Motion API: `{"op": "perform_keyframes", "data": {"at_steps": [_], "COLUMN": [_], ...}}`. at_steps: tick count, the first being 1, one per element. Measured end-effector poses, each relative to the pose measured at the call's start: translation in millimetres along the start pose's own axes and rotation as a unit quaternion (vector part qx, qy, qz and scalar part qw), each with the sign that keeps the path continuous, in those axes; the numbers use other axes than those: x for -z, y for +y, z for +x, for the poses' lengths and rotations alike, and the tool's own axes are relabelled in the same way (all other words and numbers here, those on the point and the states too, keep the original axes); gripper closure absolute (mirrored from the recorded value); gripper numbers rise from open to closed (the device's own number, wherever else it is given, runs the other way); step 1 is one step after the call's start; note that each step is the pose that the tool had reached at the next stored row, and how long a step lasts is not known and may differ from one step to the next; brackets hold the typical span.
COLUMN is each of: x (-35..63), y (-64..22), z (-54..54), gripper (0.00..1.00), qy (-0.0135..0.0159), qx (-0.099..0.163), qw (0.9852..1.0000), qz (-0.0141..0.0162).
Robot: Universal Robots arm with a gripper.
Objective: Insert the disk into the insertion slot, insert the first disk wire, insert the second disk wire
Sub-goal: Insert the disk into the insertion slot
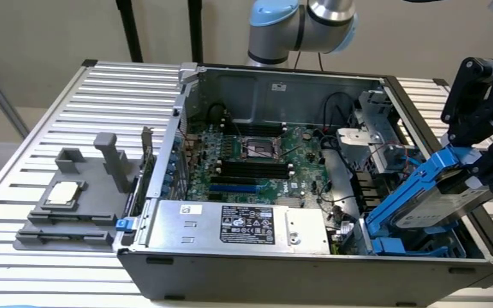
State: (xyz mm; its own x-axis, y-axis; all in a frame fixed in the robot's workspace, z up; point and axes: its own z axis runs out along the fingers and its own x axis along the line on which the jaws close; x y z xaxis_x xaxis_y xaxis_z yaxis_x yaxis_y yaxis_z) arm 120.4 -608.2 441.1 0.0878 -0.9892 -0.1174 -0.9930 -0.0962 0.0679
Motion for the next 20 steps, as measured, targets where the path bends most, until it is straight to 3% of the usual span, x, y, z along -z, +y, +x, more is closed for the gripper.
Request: {"op": "perform_keyframes", "data": {"at_steps": [13, 20], "x": [-0.5, -1.9], "y": [1.2, 1.5], "z": [0.0, -0.6], "gripper": [0.68, 0.68], "qy": [0.0013, 0.0019], "qx": [-0.012, -0.012], "qw": [0.9999, 0.9999], "qz": [0.0014, 0.0043]}}
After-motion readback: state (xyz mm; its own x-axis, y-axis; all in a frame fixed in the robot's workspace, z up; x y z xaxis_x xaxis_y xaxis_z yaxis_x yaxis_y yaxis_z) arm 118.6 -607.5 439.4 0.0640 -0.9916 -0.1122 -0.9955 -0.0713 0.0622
